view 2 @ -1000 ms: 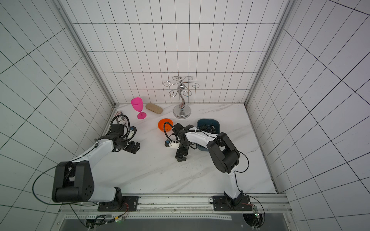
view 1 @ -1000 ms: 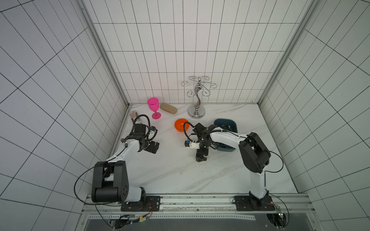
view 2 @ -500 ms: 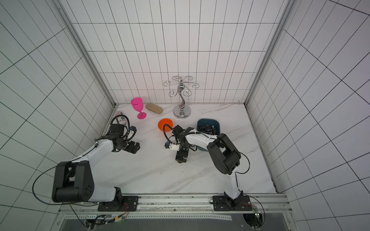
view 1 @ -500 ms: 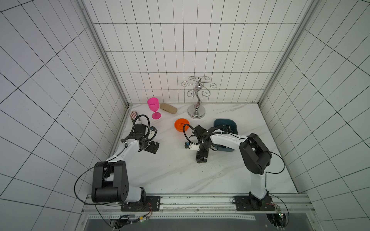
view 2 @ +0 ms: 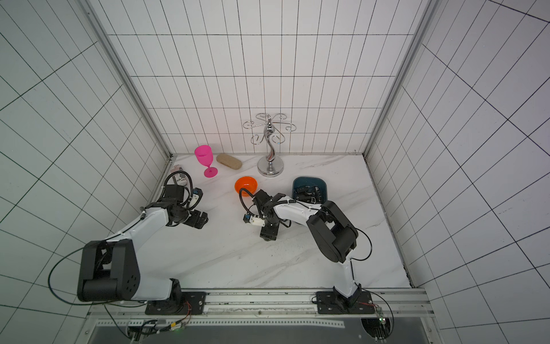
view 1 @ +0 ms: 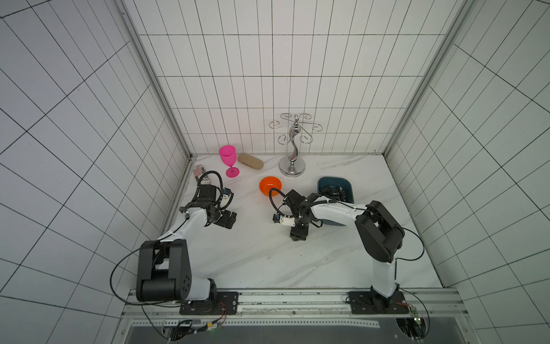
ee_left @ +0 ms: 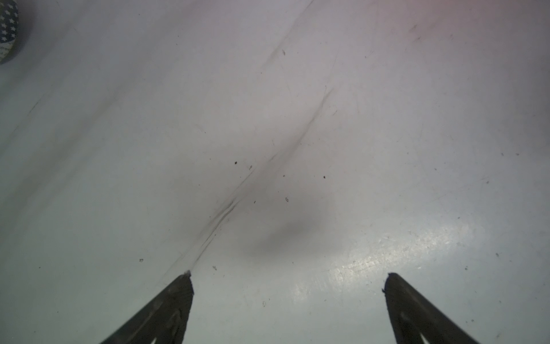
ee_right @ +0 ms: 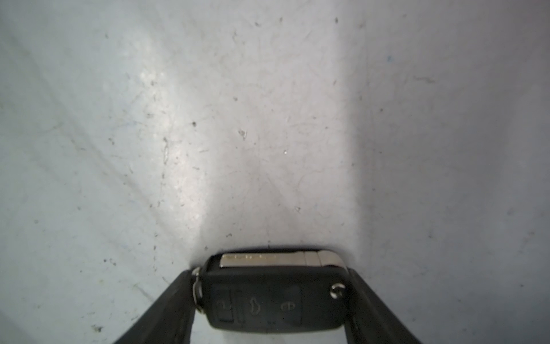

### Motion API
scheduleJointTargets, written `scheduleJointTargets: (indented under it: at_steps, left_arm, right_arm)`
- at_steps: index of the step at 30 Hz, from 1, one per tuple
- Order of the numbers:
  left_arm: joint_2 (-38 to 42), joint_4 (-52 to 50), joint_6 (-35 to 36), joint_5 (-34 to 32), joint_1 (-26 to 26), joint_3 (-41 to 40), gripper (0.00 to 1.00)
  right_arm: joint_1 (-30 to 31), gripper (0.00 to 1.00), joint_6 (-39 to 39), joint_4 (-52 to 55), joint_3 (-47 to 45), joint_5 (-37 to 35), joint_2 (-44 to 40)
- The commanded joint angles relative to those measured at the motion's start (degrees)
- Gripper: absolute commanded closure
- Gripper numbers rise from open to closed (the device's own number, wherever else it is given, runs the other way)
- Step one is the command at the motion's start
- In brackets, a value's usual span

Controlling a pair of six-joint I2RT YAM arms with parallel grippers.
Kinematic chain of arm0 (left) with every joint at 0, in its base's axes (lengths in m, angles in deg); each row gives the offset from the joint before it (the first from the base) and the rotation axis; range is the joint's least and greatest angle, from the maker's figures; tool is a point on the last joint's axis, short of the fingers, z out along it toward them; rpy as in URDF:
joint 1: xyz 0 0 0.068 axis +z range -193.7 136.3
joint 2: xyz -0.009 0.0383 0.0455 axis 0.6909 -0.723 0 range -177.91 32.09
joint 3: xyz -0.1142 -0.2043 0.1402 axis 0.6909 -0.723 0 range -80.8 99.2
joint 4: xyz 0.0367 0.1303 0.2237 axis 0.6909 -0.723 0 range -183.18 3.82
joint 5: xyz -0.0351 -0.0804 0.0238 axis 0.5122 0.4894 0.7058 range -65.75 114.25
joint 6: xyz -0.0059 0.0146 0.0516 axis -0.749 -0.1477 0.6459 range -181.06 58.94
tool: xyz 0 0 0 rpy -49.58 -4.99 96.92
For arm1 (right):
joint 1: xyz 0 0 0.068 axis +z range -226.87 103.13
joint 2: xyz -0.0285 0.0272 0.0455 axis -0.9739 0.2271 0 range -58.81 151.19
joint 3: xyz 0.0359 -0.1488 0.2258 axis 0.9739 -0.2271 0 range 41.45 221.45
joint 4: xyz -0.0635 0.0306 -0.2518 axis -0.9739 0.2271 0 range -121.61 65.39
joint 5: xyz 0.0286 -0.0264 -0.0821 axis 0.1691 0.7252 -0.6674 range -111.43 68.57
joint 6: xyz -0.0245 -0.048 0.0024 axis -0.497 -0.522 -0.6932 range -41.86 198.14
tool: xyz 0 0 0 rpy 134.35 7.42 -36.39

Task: Place the car key into the storage box
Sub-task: Pick up the car key from the center of the board.

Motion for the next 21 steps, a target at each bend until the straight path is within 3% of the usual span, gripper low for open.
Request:
scheduleJointTargets:
  at_steps: [1,12,21]
  left_arm:
    - [0.89,0.9,0.26,1.09,0.38,-0.53,0.02]
    - [0.9,0.73,0.1,1.7,0.45,-0.28,0.02]
    - [0.61,0.75,0.04,1.58,0.46,-0.09,0.02]
  right_arm:
    - [0.74,0.4,1.48,1.08,-2.23,-0.86,-0.89]
    - [-7.56,0.41,-4.88,3.43,12.42,-15.48,-8.6]
    - [-23.15,0.39,-0.29,8.43,17.89,-12.99,-9.02]
